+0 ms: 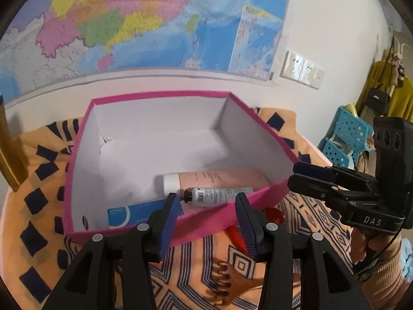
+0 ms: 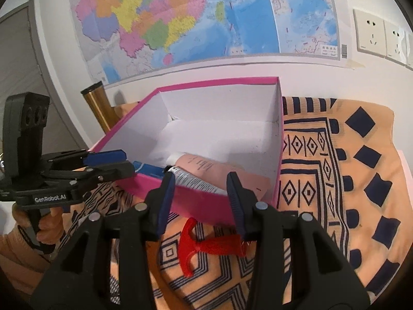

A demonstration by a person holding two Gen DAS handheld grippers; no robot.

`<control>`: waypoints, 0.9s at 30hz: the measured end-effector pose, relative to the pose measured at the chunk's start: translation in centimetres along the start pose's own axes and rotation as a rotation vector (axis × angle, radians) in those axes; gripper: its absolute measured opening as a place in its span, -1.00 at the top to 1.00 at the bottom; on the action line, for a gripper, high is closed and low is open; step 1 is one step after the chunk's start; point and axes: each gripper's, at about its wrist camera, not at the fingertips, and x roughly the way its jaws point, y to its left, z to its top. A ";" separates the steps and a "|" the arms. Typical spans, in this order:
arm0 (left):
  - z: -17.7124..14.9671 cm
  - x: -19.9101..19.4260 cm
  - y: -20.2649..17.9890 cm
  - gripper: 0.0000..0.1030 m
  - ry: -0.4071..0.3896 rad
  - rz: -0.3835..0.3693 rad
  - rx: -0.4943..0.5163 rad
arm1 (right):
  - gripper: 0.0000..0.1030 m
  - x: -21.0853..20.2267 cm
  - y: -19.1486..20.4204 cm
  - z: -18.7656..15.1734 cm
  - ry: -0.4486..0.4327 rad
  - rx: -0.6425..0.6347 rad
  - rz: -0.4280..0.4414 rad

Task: Organize rigid objects
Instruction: 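Lower the white tube into the magenta box and release it, then move the right gripper to the red plunger-shaped handle and grasp it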

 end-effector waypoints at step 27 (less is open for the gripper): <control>-6.1 6.8 -2.9 -0.06 0.265 -0.164 -0.035 | 0.00 2.5 -4.2 -6.9 0.142 0.150 -0.031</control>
